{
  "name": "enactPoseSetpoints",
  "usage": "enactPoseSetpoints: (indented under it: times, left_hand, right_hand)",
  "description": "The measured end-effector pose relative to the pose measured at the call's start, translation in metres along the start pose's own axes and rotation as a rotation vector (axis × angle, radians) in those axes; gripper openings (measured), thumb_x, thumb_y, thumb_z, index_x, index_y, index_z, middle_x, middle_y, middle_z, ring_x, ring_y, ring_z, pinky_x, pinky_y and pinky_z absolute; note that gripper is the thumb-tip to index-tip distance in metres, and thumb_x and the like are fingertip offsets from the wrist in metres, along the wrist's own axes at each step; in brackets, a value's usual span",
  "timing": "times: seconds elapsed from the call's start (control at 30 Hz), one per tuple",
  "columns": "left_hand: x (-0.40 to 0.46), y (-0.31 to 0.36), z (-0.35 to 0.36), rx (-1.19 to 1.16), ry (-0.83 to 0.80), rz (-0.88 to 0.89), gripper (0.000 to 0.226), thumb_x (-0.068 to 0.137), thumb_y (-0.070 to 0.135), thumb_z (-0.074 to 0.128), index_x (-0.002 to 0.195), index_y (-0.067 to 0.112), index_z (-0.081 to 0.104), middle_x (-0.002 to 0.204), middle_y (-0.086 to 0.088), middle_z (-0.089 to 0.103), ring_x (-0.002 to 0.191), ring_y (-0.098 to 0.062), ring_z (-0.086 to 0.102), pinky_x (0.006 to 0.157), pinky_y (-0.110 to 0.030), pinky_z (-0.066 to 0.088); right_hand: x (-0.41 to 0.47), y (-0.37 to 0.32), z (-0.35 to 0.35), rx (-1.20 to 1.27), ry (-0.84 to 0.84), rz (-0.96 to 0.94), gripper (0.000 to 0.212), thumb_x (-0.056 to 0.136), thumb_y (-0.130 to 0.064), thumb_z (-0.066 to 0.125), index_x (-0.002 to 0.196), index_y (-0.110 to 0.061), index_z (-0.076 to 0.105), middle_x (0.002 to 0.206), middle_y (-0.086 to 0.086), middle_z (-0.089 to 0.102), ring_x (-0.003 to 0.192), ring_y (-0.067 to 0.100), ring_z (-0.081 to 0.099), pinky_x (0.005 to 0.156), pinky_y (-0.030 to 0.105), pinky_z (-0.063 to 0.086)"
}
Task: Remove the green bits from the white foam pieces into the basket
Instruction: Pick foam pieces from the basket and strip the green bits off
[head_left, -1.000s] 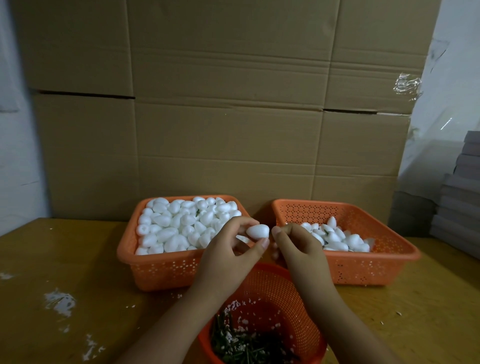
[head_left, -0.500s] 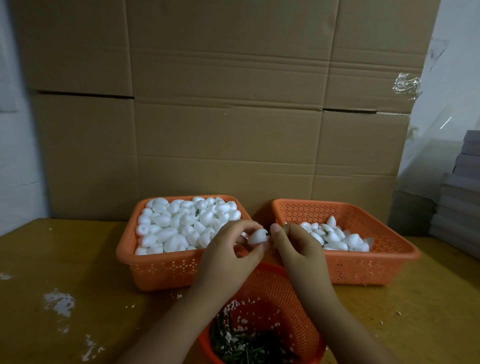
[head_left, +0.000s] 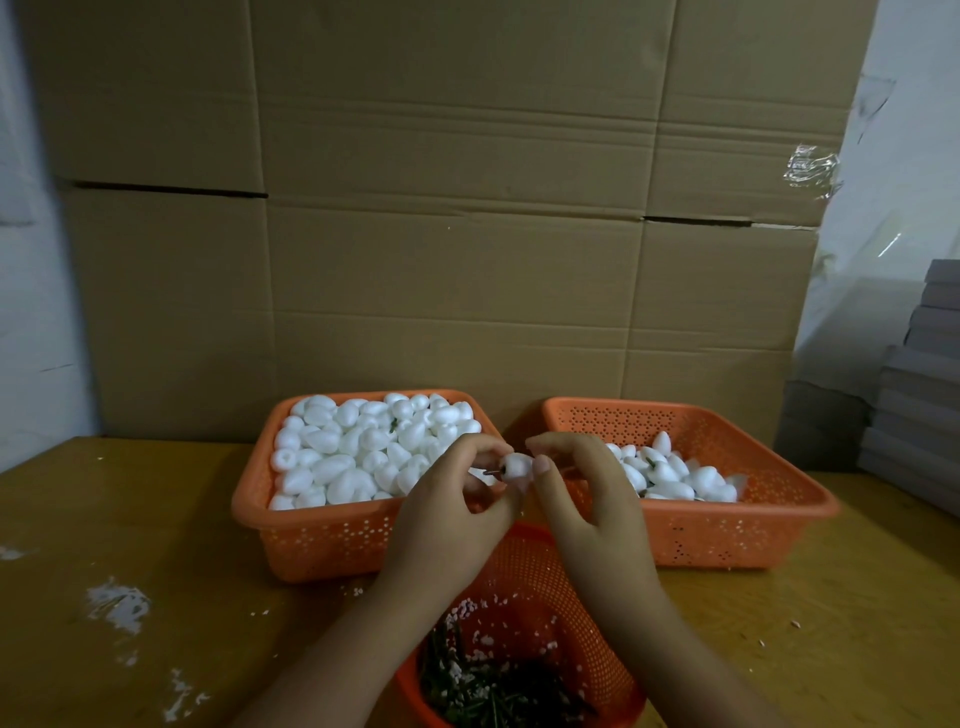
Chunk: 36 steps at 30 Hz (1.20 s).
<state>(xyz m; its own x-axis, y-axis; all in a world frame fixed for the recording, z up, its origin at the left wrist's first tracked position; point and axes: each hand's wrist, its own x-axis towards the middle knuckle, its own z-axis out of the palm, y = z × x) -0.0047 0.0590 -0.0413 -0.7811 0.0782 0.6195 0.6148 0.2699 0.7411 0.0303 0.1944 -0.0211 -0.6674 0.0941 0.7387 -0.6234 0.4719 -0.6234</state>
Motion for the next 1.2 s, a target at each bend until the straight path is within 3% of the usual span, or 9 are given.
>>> enactPoseSetpoints:
  times: [0.1, 0.23, 0.37, 0.5, 0.6, 0.73, 0.87, 1.0, 1.2]
  left_hand:
    - [0.0, 0.0, 0.0, -0.035, 0.029, 0.0, 0.024, 0.076, 0.054, 0.064, 0.097, 0.045, 0.057, 0.098, 0.021, 0.069, 0.079, -0.004, 0.068, 0.072, -0.028, 0.056]
    - [0.001, -0.001, 0.0, -0.032, 0.033, 0.012, 0.022, 0.08, 0.04, 0.069, 0.097, 0.044, 0.057, 0.099, 0.02, 0.069, 0.091, -0.003, 0.068, 0.076, -0.027, 0.055]
    - [-0.001, -0.002, 0.0, -0.039, 0.033, 0.01, 0.024, 0.078, 0.051, 0.066, 0.098, 0.042, 0.057, 0.099, 0.017, 0.07, 0.089, -0.005, 0.069, 0.078, -0.035, 0.058]
    - [0.0, 0.0, -0.002, -0.014, 0.027, 0.021, 0.02, 0.085, 0.038, 0.072, 0.098, 0.04, 0.056, 0.098, 0.019, 0.069, 0.086, -0.003, 0.069, 0.076, -0.034, 0.058]
    - [0.0, 0.002, -0.002, -0.016, 0.022, 0.008, 0.017, 0.083, 0.049, 0.066, 0.095, 0.041, 0.057, 0.091, 0.018, 0.07, 0.082, -0.002, 0.069, 0.077, -0.037, 0.058]
    - [-0.002, 0.007, -0.002, -0.004, 0.004, 0.005, 0.037, 0.078, 0.072, 0.05, 0.094, 0.04, 0.06, 0.081, 0.015, 0.071, 0.079, -0.006, 0.07, 0.076, -0.044, 0.057]
    - [-0.003, 0.01, -0.003, -0.002, 0.025, 0.045, 0.028, 0.085, 0.062, 0.049, 0.093, 0.037, 0.058, 0.082, 0.013, 0.07, 0.074, -0.007, 0.069, 0.072, -0.046, 0.057]
    - [-0.003, 0.013, -0.004, -0.024, 0.079, 0.098, 0.024, 0.092, 0.059, 0.044, 0.096, 0.037, 0.051, 0.087, 0.014, 0.071, 0.072, -0.007, 0.072, 0.067, -0.043, 0.06]
    - [-0.003, 0.014, -0.007, -0.051, 0.137, 0.012, 0.029, 0.09, 0.058, 0.042, 0.096, 0.032, 0.053, 0.081, 0.018, 0.068, 0.075, -0.005, 0.069, 0.071, -0.043, 0.058]
  right_hand:
    - [0.0, 0.006, 0.0, 0.018, 0.057, 0.114, 0.015, 0.092, -0.039, 0.049, 0.087, -0.033, 0.062, 0.086, -0.015, 0.064, 0.088, 0.007, 0.06, 0.074, 0.028, 0.046]
    - [0.001, 0.009, 0.0, 0.07, 0.041, 0.206, 0.02, 0.096, -0.037, 0.05, 0.08, -0.035, 0.063, 0.076, -0.013, 0.061, 0.073, 0.006, 0.056, 0.067, 0.027, 0.04]
    - [0.001, 0.001, -0.001, 0.074, 0.027, 0.134, 0.019, 0.091, -0.037, 0.049, 0.084, -0.032, 0.066, 0.088, -0.012, 0.065, 0.09, 0.007, 0.06, 0.075, 0.024, 0.045]
    - [0.0, -0.003, -0.003, 0.052, -0.014, 0.05, 0.022, 0.091, -0.029, 0.05, 0.088, -0.026, 0.071, 0.094, -0.013, 0.065, 0.1, 0.01, 0.059, 0.085, 0.028, 0.046]
    - [0.001, -0.003, -0.002, 0.05, -0.041, -0.002, 0.022, 0.09, -0.026, 0.052, 0.087, -0.024, 0.073, 0.094, -0.013, 0.063, 0.102, 0.012, 0.059, 0.087, 0.025, 0.045]
    - [-0.001, -0.003, 0.001, 0.042, -0.077, -0.009, 0.02, 0.09, -0.026, 0.054, 0.094, -0.026, 0.074, 0.099, -0.014, 0.062, 0.104, 0.009, 0.059, 0.085, 0.015, 0.043]
    - [-0.001, -0.001, 0.0, 0.1, -0.074, 0.121, 0.017, 0.095, -0.021, 0.058, 0.096, -0.035, 0.065, 0.095, -0.019, 0.066, 0.092, 0.002, 0.063, 0.075, 0.012, 0.047]
    - [0.002, -0.004, 0.001, 0.291, -0.094, 0.286, 0.01, 0.096, -0.017, 0.057, 0.097, -0.025, 0.062, 0.084, -0.011, 0.07, 0.073, 0.004, 0.067, 0.065, 0.017, 0.051]
    - [0.002, -0.013, 0.001, 0.315, -0.231, 0.255, 0.018, 0.091, -0.017, 0.065, 0.105, -0.026, 0.063, 0.089, -0.005, 0.069, 0.079, 0.01, 0.069, 0.069, 0.022, 0.053]
